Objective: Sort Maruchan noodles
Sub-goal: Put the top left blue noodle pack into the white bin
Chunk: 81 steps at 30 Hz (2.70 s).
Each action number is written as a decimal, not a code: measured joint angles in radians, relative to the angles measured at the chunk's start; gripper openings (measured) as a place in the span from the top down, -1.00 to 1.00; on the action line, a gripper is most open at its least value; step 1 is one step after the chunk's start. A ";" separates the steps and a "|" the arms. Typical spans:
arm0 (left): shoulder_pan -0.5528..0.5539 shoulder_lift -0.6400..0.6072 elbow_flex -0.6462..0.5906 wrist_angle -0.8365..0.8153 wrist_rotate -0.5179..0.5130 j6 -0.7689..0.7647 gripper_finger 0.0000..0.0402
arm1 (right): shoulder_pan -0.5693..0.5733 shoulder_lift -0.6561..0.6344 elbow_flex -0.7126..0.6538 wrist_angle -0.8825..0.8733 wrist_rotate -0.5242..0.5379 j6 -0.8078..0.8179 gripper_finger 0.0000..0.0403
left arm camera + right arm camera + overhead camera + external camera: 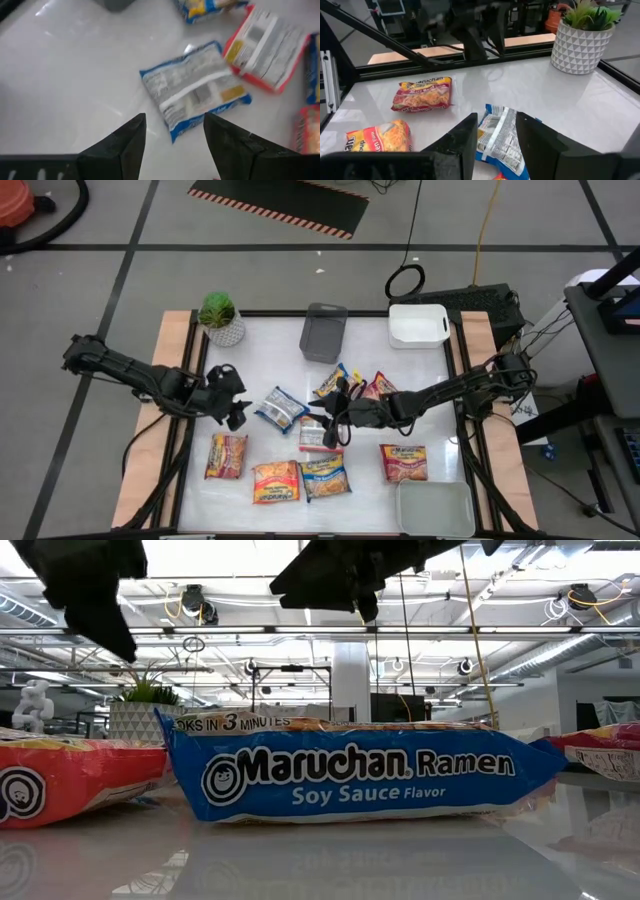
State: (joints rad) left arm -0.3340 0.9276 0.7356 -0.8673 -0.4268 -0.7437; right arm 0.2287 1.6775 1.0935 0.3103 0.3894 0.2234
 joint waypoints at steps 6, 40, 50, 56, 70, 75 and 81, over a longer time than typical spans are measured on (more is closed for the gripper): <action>0.030 0.093 -0.056 -0.001 0.101 -0.019 -0.02 | 0.000 0.000 0.000 0.000 -0.001 -0.003 0.36; 0.188 0.449 -0.064 0.260 0.299 0.179 -0.02 | 0.002 0.000 0.000 0.002 -0.081 -0.060 0.35; 0.216 0.449 -0.064 0.313 0.287 0.244 -0.02 | 0.002 0.000 0.000 0.004 -0.081 -0.060 0.35; 0.229 0.449 -0.096 0.334 0.289 0.259 -0.02 | 0.002 0.000 0.000 0.006 -0.081 -0.060 0.35; 0.288 0.446 -0.201 0.497 0.350 0.498 0.27 | 0.002 0.000 0.000 0.006 -0.081 -0.060 0.35; 0.288 0.447 -0.201 0.537 0.348 0.539 0.64 | 0.002 0.000 0.000 0.006 -0.081 -0.060 0.35; 0.288 0.447 -0.201 0.556 0.342 0.605 0.90 | 0.002 0.000 0.000 0.006 -0.080 -0.060 0.35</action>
State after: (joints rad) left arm -0.0460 1.3747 0.5350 -0.3115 -0.0845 -0.1387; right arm 0.2306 1.6775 1.0935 0.3164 0.3092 0.1635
